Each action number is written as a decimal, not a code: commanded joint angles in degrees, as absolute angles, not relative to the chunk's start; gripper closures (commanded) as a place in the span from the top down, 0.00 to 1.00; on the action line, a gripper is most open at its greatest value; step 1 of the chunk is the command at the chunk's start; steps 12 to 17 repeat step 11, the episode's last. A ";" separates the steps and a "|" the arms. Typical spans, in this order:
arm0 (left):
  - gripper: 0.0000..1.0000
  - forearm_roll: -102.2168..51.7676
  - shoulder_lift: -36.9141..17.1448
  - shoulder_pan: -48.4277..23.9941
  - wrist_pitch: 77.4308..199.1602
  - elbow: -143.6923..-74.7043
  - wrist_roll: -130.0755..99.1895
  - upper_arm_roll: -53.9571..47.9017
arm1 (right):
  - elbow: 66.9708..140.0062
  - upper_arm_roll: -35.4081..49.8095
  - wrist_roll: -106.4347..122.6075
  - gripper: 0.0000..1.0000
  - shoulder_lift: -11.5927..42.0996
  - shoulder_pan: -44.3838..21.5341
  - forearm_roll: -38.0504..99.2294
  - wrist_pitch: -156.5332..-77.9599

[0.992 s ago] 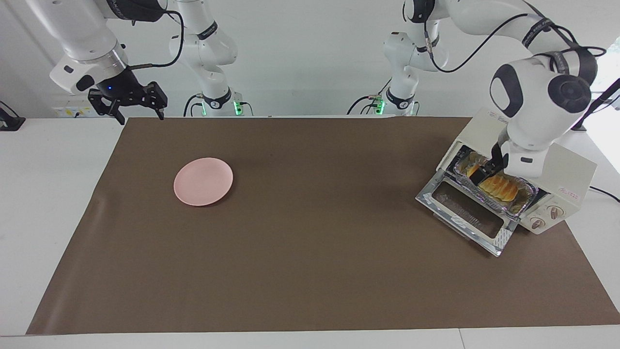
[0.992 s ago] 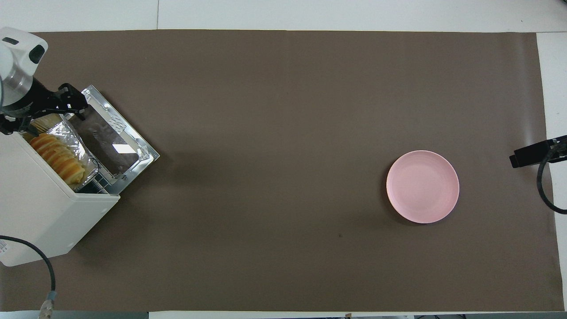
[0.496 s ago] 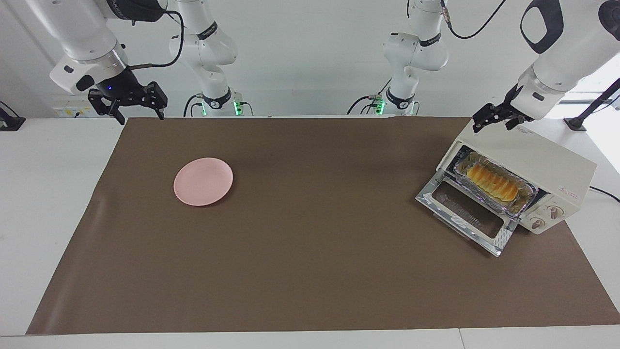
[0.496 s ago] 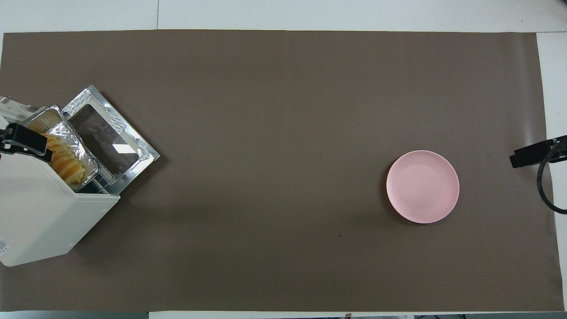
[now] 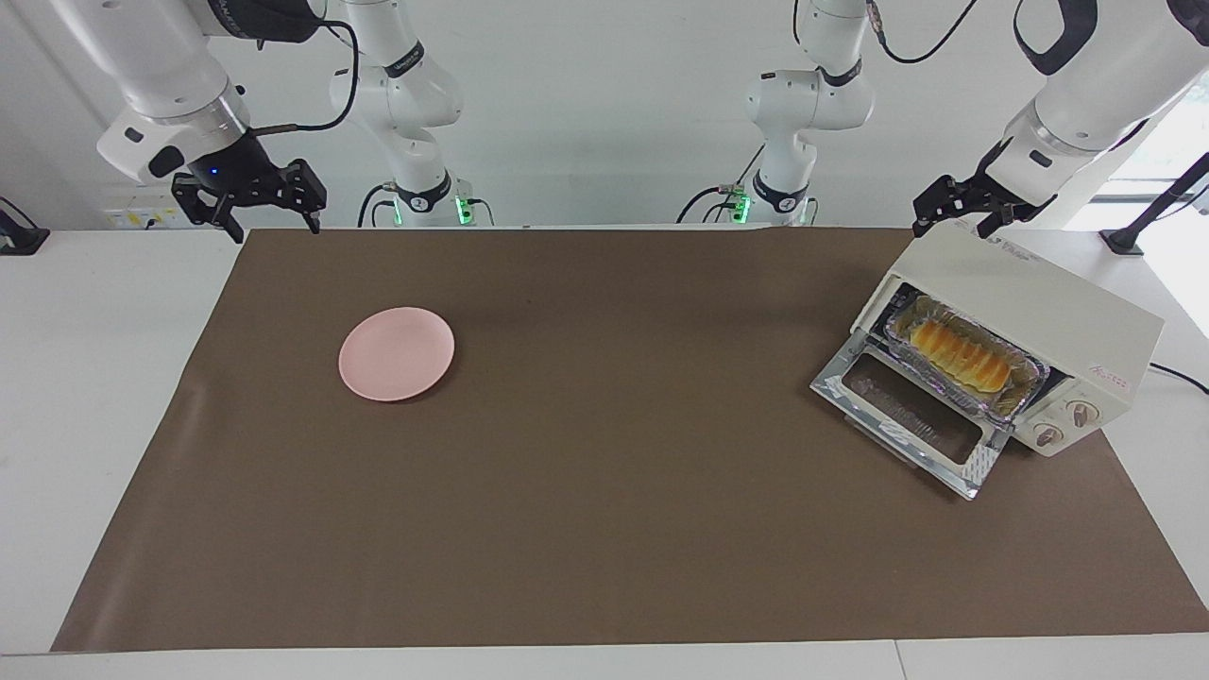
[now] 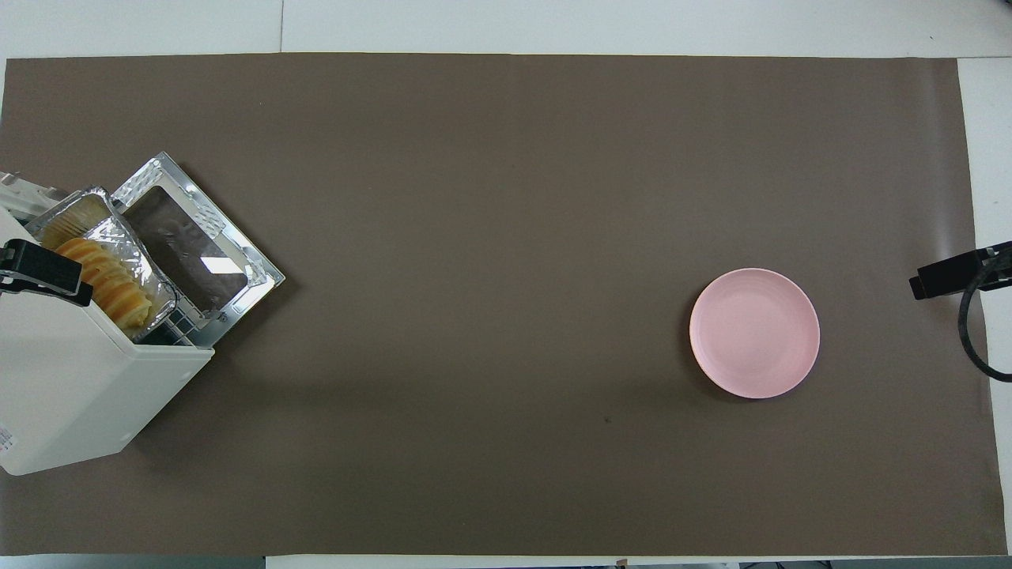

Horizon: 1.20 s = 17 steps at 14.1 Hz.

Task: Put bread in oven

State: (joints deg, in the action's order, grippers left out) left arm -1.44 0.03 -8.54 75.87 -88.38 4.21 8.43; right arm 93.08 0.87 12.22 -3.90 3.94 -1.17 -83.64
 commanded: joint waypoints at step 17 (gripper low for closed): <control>1.00 -0.44 2.46 -12.40 80.77 -91.14 4.57 7.64 | 93.96 1.32 11.51 1.00 -4.75 4.31 -1.67 -83.32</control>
